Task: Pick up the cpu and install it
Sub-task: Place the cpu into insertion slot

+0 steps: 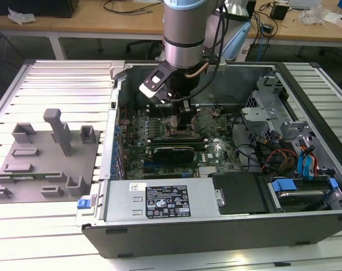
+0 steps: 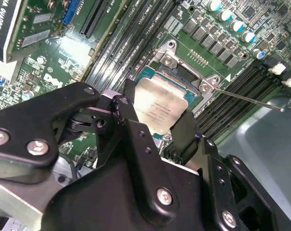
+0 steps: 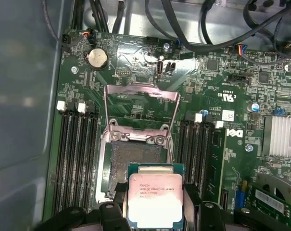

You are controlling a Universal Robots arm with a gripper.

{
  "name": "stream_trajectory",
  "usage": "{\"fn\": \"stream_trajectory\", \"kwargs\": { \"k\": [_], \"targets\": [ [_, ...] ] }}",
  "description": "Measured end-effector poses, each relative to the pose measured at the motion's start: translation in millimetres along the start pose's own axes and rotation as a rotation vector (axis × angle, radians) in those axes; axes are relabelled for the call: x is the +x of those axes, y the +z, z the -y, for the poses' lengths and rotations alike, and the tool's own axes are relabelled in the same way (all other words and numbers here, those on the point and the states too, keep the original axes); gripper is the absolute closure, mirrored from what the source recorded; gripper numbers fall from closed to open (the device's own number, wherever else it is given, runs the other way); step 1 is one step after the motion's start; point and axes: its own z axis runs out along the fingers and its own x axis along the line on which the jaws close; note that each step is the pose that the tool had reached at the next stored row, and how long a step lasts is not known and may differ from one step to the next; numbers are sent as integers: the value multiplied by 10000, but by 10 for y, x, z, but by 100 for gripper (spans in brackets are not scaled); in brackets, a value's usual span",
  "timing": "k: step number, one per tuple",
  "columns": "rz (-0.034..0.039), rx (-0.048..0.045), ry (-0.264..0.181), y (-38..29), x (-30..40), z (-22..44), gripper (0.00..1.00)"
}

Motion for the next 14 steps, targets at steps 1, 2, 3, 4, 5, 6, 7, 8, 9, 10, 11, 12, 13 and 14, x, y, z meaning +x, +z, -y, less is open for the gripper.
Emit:
{"fn": "stream_trajectory", "kwargs": {
  "k": [1,2,3,4,5,6,7,8,9,10,11,12,13,14],
  "targets": [
    [2,2,74,8,0,-5,45],
    [8,4,193,25,4,-10,45],
    [9,5,203,52,18,-10,45],
    [7,3,207,90,35,-11,45],
    [9,1,210,106,42,-10,45],
    [10,2,219,114,47,-10,45],
    [10,1,255,123,48,-14,45],
    [16,5,388,136,48,-22,45],
    [22,9,534,147,48,-25,45],
    [30,13,700,158,48,-28,45],
    [37,17,855,172,56,-29,45],
    [36,16,860,179,69,-31,45],
    [35,16,860,186,83,-32,45],
    [36,16,859,202,105,-33,45]
  ]
}}
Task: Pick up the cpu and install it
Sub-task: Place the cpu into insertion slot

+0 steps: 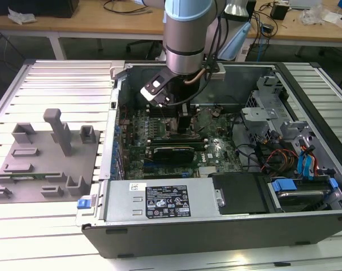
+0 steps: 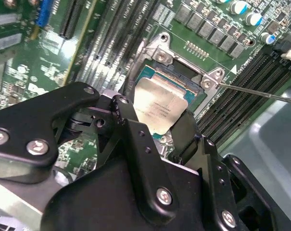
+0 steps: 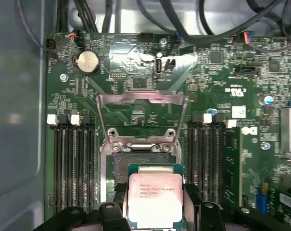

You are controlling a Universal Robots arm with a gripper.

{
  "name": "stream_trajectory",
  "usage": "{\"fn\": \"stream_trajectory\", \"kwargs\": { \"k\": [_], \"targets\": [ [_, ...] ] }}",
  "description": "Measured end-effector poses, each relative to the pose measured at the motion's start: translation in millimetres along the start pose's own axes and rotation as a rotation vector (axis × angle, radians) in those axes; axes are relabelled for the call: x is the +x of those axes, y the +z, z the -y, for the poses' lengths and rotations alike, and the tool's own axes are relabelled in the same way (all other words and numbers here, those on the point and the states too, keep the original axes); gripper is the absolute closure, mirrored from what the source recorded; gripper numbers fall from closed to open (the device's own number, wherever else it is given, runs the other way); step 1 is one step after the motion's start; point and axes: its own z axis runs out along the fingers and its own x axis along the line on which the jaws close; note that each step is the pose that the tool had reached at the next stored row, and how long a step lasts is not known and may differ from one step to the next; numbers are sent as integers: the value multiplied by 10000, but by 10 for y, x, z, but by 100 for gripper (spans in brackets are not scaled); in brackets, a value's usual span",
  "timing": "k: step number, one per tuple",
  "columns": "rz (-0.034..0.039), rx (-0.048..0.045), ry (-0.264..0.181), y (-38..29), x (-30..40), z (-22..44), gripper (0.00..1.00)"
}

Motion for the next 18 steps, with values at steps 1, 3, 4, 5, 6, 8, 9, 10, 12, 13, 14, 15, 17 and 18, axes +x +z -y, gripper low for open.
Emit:
{"fn": "stream_trajectory", "kwargs": {
  "k": [1,3,4,5,6,8,9,10,12,13,14,15,17,18],
  "targets": [
    [-1,0,0,9,14,0,45],
    [1,1,0,28,53,1,45],
    [1,0,0,38,66,2,45],
    [-2,-1,0,50,74,2,45],
    [-2,-1,0,66,81,3,45],
    [0,0,-2,100,87,3,45],
    [-1,-1,-2,111,89,3,45],
    [1,0,-1,118,88,4,45],
    [2,2,0,121,88,5,45],
    [3,2,0,121,88,5,45],
    [-2,-1,0,126,89,5,45],
    [-2,-1,0,134,89,5,45],
    [1,1,0,134,89,5,45],
    [1,1,0,134,89,5,45]
  ]
}}
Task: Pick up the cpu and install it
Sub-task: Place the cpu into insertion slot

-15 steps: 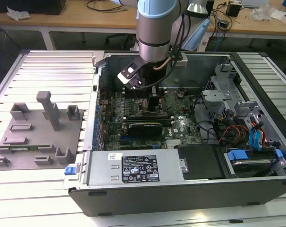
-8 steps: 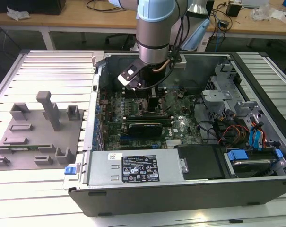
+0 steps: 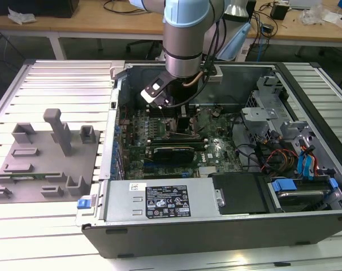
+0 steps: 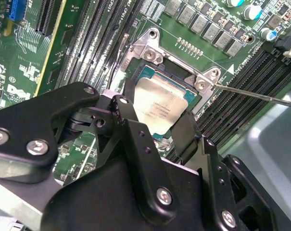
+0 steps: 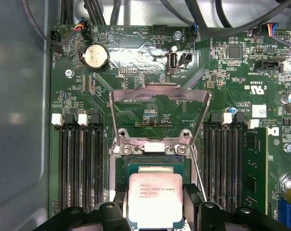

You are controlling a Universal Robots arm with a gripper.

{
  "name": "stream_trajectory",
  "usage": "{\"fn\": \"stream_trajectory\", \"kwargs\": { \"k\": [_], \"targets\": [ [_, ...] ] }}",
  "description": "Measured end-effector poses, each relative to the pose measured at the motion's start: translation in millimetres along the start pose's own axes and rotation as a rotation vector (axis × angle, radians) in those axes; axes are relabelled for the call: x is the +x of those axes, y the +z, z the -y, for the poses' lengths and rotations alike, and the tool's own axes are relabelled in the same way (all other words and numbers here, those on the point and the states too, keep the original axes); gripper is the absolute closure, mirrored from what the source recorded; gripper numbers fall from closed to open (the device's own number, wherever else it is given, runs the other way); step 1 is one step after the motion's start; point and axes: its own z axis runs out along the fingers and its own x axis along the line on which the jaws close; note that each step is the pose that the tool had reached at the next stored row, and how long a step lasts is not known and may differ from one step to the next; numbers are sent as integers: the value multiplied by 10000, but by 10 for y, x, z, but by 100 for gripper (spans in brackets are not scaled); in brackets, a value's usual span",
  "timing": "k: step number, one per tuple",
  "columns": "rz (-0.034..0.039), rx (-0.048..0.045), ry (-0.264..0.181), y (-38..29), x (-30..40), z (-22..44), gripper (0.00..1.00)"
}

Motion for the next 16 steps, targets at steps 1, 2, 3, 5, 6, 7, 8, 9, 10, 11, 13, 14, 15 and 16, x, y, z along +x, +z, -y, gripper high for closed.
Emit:
{"fn": "stream_trajectory", "kwargs": {
  "k": [1,2,3,5,6,7,8,9,10,11,13,14,15,16],
  "targets": [
    [-1,0,0,0,0,0,45],
    [-1,0,0,1,0,0,45],
    [-3,-2,0,4,0,0,45],
    [-1,-1,0,7,0,0,45],
    [0,0,0,7,0,0,45],
    [-1,-1,0,8,0,0,45],
    [-1,0,0,8,0,0,45],
    [-1,-1,0,8,0,0,45],
    [-1,-1,0,9,0,0,45],
    [-3,-2,0,11,1,0,45],
    [-1,-1,0,12,0,0,45],
    [0,0,0,13,0,0,45],
    [-2,-1,0,15,1,0,45],
    [-3,-2,0,17,1,0,45]
  ]
}}
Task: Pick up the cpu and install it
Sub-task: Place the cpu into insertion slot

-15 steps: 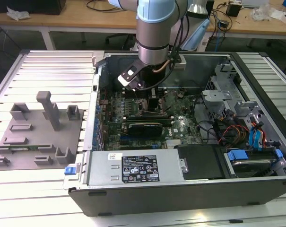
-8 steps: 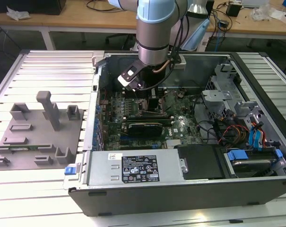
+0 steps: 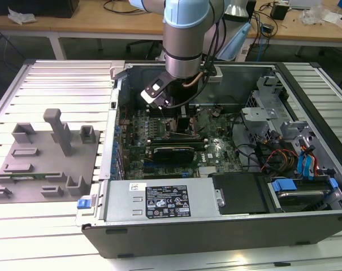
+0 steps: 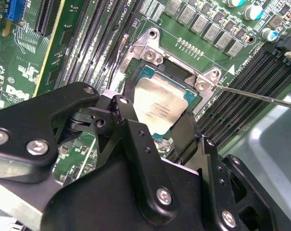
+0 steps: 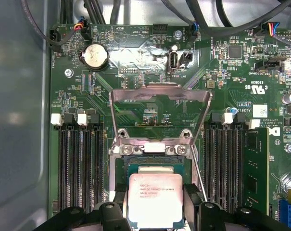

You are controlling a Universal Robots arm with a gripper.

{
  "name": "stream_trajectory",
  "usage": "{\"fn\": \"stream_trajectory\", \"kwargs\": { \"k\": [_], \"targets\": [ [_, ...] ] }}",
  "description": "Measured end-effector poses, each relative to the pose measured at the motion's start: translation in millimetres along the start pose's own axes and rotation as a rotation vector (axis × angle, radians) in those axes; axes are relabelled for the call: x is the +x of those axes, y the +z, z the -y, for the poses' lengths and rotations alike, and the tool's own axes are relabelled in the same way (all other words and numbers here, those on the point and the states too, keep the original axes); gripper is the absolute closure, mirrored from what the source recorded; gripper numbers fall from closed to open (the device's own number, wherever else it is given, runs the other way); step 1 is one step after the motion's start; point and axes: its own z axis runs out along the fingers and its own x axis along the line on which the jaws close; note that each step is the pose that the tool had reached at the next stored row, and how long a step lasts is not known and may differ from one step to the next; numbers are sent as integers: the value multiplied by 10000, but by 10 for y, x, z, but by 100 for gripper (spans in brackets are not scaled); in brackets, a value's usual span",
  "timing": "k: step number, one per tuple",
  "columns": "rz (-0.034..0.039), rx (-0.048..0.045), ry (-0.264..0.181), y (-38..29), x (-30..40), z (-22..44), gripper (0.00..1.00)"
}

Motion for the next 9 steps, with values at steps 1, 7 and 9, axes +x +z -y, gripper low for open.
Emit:
{"fn": "stream_trajectory", "kwargs": {
  "k": [1,7,9],
  "targets": [
    [0,1,0,5,0,0,45],
    [3,2,-7,24,1,-4,45],
    [1,2,-21,25,1,-9,45]
  ]
}}
